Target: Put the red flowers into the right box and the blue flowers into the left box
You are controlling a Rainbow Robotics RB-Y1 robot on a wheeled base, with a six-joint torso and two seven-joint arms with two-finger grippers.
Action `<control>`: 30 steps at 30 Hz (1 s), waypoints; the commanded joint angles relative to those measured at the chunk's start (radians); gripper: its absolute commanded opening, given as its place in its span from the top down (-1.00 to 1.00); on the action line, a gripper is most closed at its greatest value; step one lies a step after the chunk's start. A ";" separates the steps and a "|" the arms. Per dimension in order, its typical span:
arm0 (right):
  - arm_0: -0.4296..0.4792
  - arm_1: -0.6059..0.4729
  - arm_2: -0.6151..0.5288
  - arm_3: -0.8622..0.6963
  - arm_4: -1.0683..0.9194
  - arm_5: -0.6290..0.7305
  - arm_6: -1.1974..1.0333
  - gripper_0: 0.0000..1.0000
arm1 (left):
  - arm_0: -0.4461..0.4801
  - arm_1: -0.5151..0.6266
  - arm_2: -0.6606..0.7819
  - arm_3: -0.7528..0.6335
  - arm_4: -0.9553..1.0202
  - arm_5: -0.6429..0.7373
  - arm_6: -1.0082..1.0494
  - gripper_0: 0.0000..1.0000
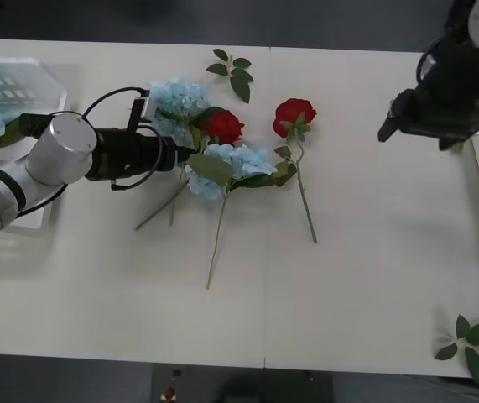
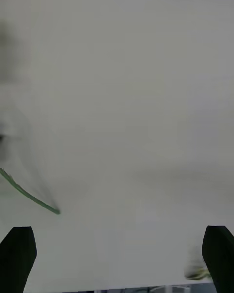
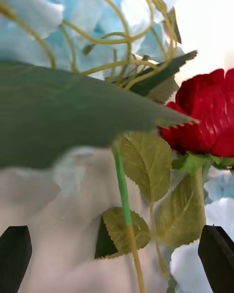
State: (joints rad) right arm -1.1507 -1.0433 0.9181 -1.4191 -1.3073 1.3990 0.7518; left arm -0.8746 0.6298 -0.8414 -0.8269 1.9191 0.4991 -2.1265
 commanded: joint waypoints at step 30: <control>0.092 0.574 0.019 0.361 0.606 -0.336 -0.356 -1.00 | -0.046 -0.036 -0.156 -0.005 -0.065 -0.162 0.137 -0.99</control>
State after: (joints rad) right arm -1.0724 -0.4723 0.9532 -1.0549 -0.7141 1.0767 0.3874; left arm -0.9339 0.6135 -0.9995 -0.8346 1.8594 0.3249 -2.0505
